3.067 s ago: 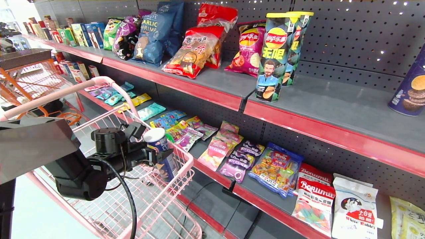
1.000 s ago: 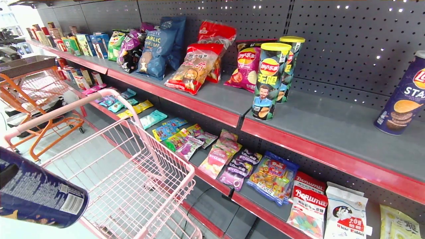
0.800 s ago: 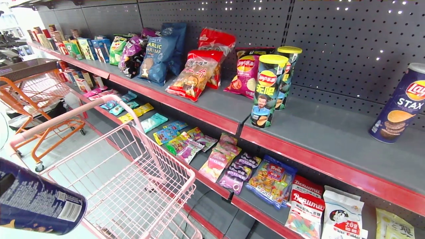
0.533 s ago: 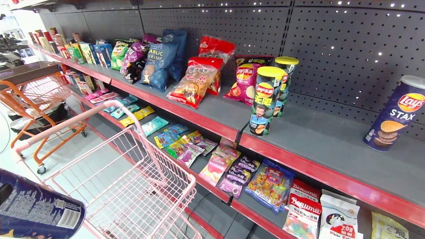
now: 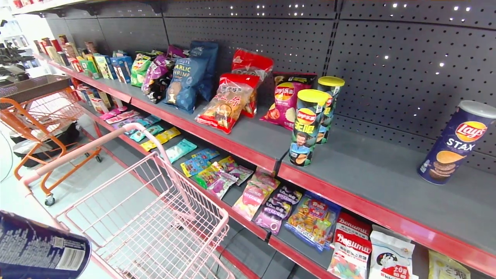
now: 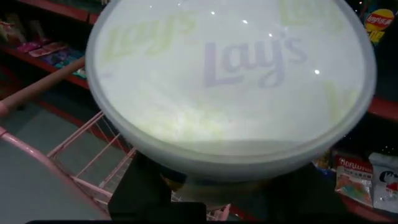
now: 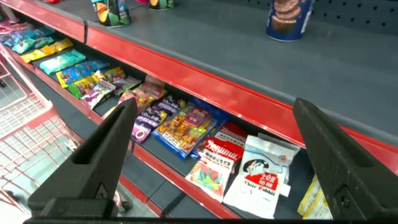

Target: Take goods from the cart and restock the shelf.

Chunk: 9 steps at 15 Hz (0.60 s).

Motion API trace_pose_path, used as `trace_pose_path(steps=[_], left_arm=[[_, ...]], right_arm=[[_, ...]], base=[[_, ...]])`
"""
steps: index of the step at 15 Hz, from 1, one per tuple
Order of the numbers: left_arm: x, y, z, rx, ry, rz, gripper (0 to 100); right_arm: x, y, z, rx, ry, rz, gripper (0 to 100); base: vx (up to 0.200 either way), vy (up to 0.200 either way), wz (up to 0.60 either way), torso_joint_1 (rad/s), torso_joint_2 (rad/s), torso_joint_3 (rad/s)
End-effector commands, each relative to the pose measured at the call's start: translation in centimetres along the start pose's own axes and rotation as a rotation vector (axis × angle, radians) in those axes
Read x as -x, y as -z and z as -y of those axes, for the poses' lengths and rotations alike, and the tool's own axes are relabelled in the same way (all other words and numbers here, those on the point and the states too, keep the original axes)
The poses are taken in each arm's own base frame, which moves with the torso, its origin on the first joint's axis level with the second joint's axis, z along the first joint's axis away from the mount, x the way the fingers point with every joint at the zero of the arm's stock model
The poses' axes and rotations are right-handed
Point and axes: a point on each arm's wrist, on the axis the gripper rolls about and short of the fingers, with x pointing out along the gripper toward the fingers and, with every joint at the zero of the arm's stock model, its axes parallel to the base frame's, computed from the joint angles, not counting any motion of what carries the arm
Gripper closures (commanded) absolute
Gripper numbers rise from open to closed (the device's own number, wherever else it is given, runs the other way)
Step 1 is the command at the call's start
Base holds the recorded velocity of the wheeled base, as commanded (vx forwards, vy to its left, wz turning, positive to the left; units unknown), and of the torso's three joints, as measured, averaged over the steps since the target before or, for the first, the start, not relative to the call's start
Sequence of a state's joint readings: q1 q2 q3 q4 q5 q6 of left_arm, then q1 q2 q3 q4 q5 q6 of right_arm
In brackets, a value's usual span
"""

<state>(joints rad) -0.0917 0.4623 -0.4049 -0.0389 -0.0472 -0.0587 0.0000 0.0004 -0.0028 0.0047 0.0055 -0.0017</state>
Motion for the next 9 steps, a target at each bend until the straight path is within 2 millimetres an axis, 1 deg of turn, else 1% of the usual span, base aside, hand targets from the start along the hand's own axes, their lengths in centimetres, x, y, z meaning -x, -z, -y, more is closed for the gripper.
trace_pose_path(steps=[1,2,6,9], left_arm=[[0.40,0.17,-0.23,-0.048,-0.108,0.001,100],[0.53,0.23,-0.37,-0.089,-0.171,0.001,100],[1.07,0.54,-0.27,-0.125,-0.122,0.007,100],[1.37,0.85,-0.30,-0.159,-0.133,0.013,100]], right_arm=[[-0.01,-0.01,0.00,0.000,-0.001,-0.001,0],[-0.01,-0.01,0.00,0.001,-0.001,-0.001,0],[-0.01,-0.01,0.00,0.000,-0.001,-0.001,0],[-0.01,-0.01,0.00,0.000,-0.001,-0.001,0]], base=[[0.000,0.000,-0.60,0.002,-0.01,-0.002],[0.000,0.000,-0.60,0.007,-0.01,-0.002],[0.000,0.000,-0.60,0.010,0.00,0.000],[0.000,0.000,-0.60,0.002,0.00,-0.002]])
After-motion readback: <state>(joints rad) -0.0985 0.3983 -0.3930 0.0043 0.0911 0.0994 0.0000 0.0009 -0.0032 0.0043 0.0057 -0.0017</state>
